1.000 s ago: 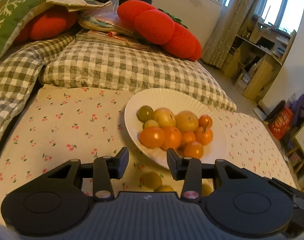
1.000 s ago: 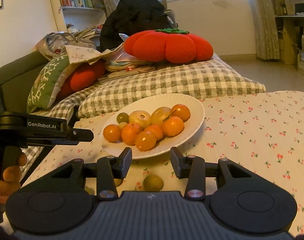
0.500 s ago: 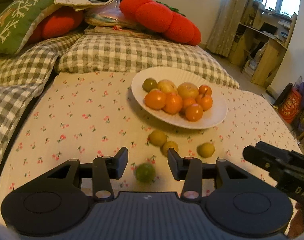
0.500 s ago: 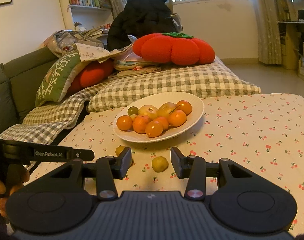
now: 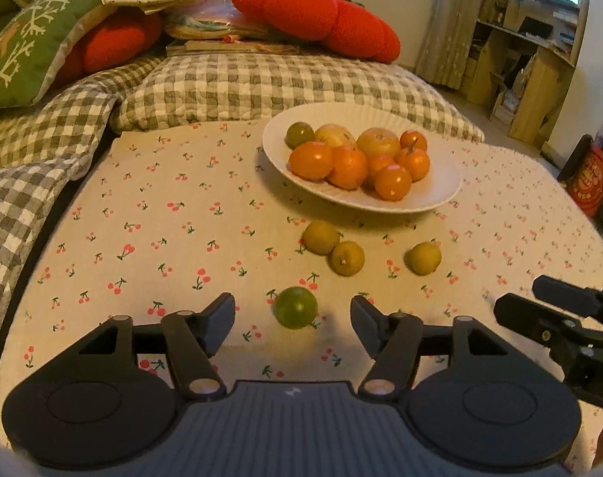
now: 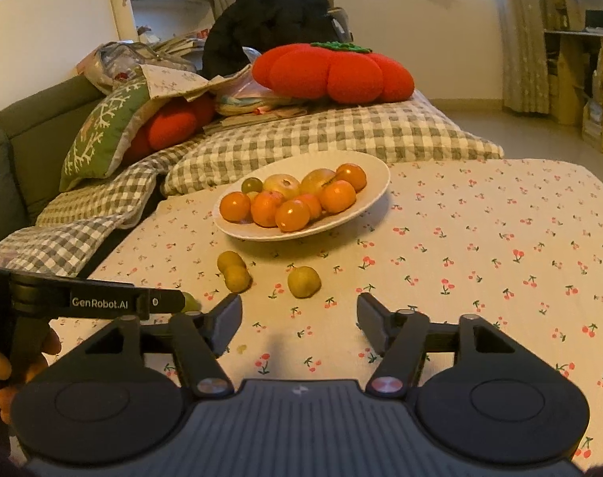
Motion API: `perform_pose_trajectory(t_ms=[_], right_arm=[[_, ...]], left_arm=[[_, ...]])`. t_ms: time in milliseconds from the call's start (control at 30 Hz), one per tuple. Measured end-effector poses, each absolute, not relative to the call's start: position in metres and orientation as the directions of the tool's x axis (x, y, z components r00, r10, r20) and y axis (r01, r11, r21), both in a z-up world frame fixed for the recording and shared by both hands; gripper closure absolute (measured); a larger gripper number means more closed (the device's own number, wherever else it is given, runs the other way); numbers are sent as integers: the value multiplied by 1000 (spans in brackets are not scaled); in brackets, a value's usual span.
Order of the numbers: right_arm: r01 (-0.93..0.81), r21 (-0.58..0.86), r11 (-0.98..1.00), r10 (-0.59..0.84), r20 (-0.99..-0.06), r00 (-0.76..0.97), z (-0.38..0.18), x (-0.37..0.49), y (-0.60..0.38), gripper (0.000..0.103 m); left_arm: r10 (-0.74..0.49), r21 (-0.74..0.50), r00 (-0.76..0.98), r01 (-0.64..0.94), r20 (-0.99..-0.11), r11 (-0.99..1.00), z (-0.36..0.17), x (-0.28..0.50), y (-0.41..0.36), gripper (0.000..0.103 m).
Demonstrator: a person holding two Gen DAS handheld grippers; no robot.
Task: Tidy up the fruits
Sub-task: 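Move the left gripper toward the green lime while the right gripper approaches yellow fruits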
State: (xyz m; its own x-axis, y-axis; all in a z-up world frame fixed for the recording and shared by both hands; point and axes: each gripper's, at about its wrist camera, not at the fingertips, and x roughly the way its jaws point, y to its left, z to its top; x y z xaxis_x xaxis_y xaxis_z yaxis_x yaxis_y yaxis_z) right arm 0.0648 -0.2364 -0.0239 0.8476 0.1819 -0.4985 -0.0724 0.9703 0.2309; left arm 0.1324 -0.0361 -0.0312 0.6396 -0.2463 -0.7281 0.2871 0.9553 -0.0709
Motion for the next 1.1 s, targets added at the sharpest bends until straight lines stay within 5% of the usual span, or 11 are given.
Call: perform_pose_trajectory(t_ms=[833,1100], right_arm=[[-72,228,971,190,-549,814,-44,78,-230,41],[-78,231,970,197,-555,808,-46,84,-228,40]], left_arm=[[-234,-69,652,269,-721,961,-58,144,-36,36],[-230,-29,674,296,-702,955,-58,144,-39,72]])
